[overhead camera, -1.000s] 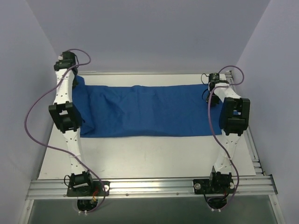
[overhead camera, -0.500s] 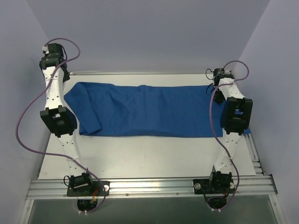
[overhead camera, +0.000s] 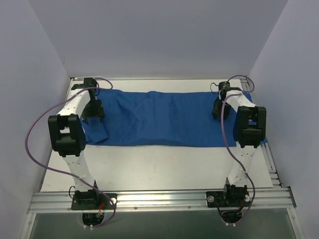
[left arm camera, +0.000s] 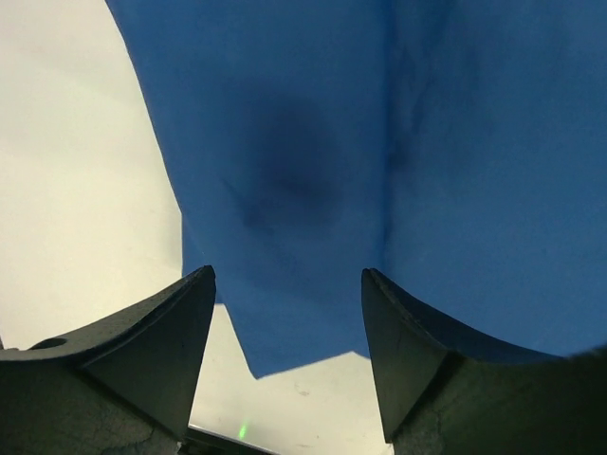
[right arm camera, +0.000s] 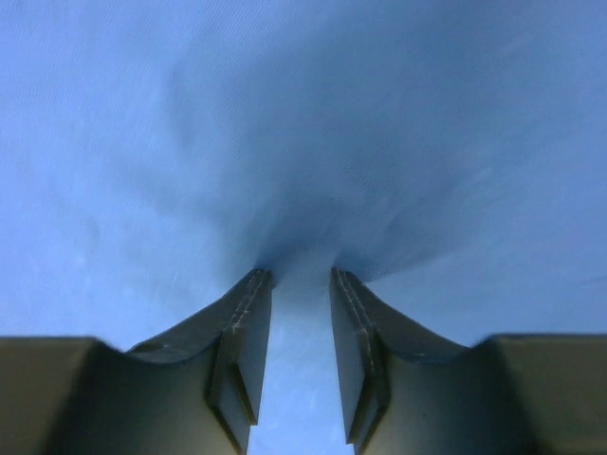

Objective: Open and lay out the surgical kit
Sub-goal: Open the surgical kit at the center of the board.

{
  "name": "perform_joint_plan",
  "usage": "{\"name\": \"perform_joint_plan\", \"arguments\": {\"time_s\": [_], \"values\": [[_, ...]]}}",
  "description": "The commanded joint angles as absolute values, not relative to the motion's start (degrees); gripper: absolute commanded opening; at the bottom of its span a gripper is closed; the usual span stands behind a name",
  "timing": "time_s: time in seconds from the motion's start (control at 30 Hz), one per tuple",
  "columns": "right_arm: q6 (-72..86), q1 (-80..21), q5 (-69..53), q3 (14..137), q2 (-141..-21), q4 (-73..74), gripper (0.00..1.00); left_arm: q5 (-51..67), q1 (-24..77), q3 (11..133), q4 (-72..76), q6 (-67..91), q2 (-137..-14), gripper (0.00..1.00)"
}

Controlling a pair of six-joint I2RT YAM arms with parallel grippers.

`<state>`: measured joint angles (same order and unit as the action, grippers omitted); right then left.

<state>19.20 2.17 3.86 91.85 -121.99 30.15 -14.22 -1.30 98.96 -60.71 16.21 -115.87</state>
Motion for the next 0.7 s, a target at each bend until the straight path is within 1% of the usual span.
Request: {"name": "perform_joint_plan", "arguments": {"time_s": [0.0, 0.1, 0.13, 0.4, 0.53, 0.67], "values": [[20.5, 0.4, 1.6, 87.5, -117.5, 30.2, 0.35, -12.2, -1.6, 94.3, -56.4, 19.1, -106.2, 0.72], [21.1, 0.4, 0.2, 83.8, -116.2, 28.5, 0.4, -10.8, -2.0, 88.6, -56.2, 20.2, -102.2, 0.74], [21.1, 0.4, -1.3, 83.1, -115.9, 27.9, 0.41, -10.5, -2.4, 87.4, -56.2, 20.4, -101.3, 0.74], [20.1, 0.4, -1.0, 81.5, -114.5, 27.2, 0.44, -4.9, -5.0, 73.1, -53.6, 22.7, -93.6, 0.74], [20.0, 0.5, -1.6, 80.8, -114.3, 26.5, 0.45, -2.1, -7.2, 70.1, -53.3, 23.1, -93.6, 0.74], [19.6, 0.7, -2.0, 79.5, -113.5, 25.6, 0.45, -1.0, -9.6, 68.0, -49.7, 23.2, -93.1, 0.74]]}}
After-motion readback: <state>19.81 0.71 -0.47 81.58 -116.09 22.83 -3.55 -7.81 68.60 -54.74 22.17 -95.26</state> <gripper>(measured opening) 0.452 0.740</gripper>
